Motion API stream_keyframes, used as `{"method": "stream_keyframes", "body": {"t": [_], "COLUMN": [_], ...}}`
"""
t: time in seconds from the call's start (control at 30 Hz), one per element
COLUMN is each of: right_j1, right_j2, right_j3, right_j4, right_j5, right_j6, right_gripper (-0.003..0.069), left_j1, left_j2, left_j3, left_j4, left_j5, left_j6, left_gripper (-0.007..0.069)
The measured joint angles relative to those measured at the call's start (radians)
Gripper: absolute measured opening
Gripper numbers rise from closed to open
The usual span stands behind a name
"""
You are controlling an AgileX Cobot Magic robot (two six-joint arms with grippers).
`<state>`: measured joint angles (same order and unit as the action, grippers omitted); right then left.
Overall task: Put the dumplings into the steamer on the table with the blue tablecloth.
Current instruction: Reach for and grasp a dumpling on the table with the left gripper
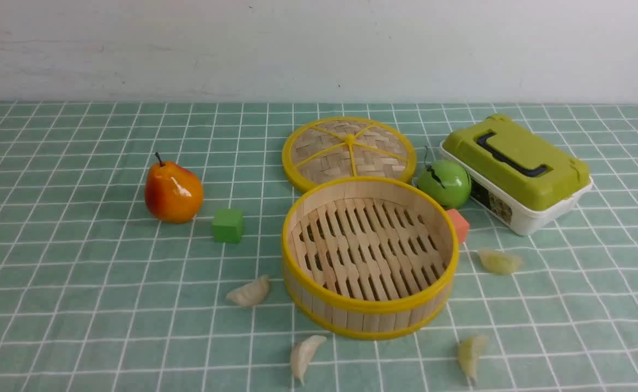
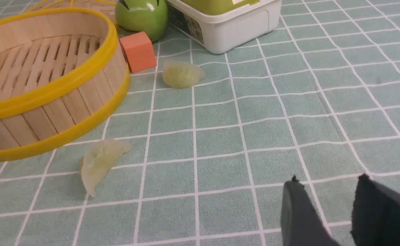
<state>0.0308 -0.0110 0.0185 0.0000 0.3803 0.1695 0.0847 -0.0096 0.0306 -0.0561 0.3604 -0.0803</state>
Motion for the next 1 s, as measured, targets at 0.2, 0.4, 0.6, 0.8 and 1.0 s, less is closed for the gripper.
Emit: {"method": "stream_keyframes", "body": {"t": [0.2, 0.4, 0.6, 0.8, 1.0], "right_j1": [0.000, 0.000, 0.000, 0.000, 0.000], "right_j2": [0.000, 0.000, 0.000, 0.000, 0.000], "right_j3": [0.000, 0.000, 0.000, 0.000, 0.000], "right_j4": [0.000, 0.000, 0.000, 0.000, -0.038], "right_j5": [0.000, 0.000, 0.000, 0.000, -0.001], "right_j6": [0.000, 0.000, 0.000, 0.000, 0.000], "right_gripper": [0.0239, 0.0239, 0.0239, 0.0239, 0.0239], "left_j1": [0.000, 0.000, 0.000, 0.000, 0.000], "left_j2": [0.000, 0.000, 0.000, 0.000, 0.000], "left_j3": [0.000, 0.000, 0.000, 0.000, 0.000], "left_j4": [0.000, 0.000, 0.000, 0.000, 0.000], "left_j5": [0.000, 0.000, 0.000, 0.000, 0.000], "left_j6": [0.000, 0.000, 0.000, 0.000, 0.000], "left_gripper": [0.0237, 0.0237, 0.0237, 0.0237, 0.0237]}}
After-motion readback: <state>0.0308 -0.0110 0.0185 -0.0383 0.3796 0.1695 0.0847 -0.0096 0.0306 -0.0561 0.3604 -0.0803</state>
